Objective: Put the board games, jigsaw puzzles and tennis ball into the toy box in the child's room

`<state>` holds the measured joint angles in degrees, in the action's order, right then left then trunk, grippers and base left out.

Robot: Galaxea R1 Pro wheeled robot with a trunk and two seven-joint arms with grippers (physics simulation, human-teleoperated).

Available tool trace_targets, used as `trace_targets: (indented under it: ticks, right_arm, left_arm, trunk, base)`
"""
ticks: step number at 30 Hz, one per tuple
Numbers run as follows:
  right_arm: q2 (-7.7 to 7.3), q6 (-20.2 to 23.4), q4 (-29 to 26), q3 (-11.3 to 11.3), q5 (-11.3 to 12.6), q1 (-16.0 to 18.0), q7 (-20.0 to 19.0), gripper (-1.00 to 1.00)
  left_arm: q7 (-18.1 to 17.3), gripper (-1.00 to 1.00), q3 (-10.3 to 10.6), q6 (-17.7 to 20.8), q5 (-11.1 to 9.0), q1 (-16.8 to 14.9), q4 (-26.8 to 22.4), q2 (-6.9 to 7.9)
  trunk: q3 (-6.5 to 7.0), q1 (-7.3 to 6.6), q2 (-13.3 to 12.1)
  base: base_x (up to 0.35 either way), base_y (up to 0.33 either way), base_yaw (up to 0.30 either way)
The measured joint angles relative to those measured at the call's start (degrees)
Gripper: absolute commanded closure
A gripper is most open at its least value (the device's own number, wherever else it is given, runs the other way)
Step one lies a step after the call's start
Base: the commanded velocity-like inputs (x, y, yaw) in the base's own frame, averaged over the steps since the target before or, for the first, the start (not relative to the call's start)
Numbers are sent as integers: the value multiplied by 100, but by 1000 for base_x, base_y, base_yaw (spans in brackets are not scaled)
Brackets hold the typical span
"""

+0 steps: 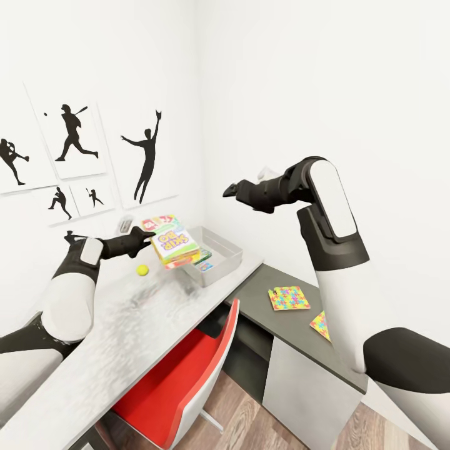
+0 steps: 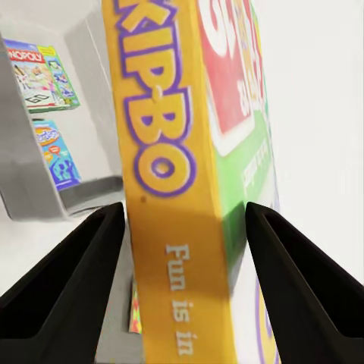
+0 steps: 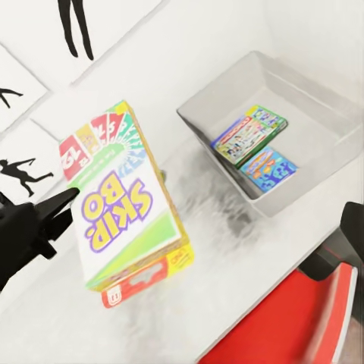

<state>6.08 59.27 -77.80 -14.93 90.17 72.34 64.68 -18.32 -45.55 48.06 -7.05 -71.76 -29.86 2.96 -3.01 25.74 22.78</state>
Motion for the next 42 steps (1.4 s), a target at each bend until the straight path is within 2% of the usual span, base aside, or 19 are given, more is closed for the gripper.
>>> trace_targets:
  ticks: [2, 7, 14, 22, 25, 35, 42]
  right_arm:
    - [-2, 8, -6, 1, 21, -5, 22, -100]
    - [-13, 31, -67, 12, 6, -64, 33, -100]
    - [-187, 3, -91, -21, -20, -119, 5, -100]
    - [-211, 10, -66, -30, -19, -124, 13, -100]
    - [-212, 12, -56, -36, -29, -122, 23, -100]
    - [-161, 22, -10, -38, -36, -138, 28, -100]
    - [-150, 21, 46, -39, -39, -140, 23, -100]
  left_arm:
    - [94, 100, -20, -159, -149, 25, 0, -68]
    - [165, 100, -25, -409, -228, 45, 0, -177]
    - [180, 100, -17, -479, -234, 49, 1, -219]
    - [209, 100, -8, -497, -234, 49, 7, -356]
    - [322, 100, -5, -502, -232, 49, 8, -392]
    - [450, 100, -14, -515, -252, 49, 7, -411]
    - [455, 100, -14, -513, -256, 49, 6, -411]
  trunk:
    - [0, 0, 0]
    - [0, 0, 0]
    - [0, -1, 0]
    - [0, 0, 0]
    - [0, -1, 0]
    - [0, 0, 0]
    - [-5, 0, 0]
  base:
    - [0, 0, 0]
    - [0, 0, 0]
    - [78, -77, 0]
    - [63, -64, 0]
    - [81, -142, 0]
    - [88, -125, 5]
    - [5, -6, 195]
